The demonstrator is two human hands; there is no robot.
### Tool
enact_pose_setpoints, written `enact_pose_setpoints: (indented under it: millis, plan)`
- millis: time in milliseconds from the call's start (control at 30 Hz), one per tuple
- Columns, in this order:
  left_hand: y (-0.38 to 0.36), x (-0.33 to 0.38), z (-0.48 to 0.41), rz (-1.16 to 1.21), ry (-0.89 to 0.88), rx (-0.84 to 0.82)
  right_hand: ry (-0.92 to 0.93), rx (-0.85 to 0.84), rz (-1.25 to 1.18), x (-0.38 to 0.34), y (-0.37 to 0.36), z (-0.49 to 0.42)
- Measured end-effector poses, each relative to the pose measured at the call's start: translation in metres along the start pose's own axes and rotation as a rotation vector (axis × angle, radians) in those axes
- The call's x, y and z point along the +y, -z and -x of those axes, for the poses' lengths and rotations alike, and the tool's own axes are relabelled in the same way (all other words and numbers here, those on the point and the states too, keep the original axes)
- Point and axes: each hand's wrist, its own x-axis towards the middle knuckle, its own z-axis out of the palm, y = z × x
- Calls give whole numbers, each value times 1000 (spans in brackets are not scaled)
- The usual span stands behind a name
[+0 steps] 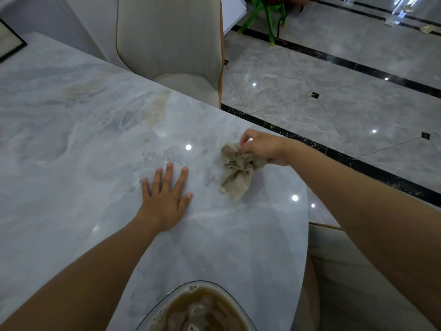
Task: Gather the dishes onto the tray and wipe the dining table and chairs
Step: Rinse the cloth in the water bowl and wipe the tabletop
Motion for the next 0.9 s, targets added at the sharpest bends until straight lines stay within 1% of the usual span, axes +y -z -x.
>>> enact_pose_setpoints:
  millis: [33,100,200,267,300,400,467,533,633,667,767,900]
  plan:
    - [0,0,0,0,0,-2,-21,67,74,0,7,-3]
    - [0,1,0,-2,0,-5,5,201,196,1,16,-9]
    - [-1,0,0,16,-9,19,144,422,254,-5,9,-14]
    - [-1,0,0,16,-11,17,255,555,412,-4,-10,-11]
    - [-2,0,0,11,-9,15,306,581,494,1,-22,-8]
    - [-2,0,0,1,-5,19,466,611,647,33,-63,6]
    - [-2,-1,0,6,-4,20,549,578,641,50,-79,17]
    - [-2,0,-1,1,-6,18,582,532,658,58,-73,19]
    - [-3,-1,0,-3,-5,12,644,571,841,65,-52,5]
    - [-3,-1,0,4,-5,14,654,570,850,67,-48,0]
    - [-4,-2,0,14,-5,32,649,525,832,69,-46,-14]
    - [-3,-2,1,1,-6,20,462,622,693,50,-20,-39]
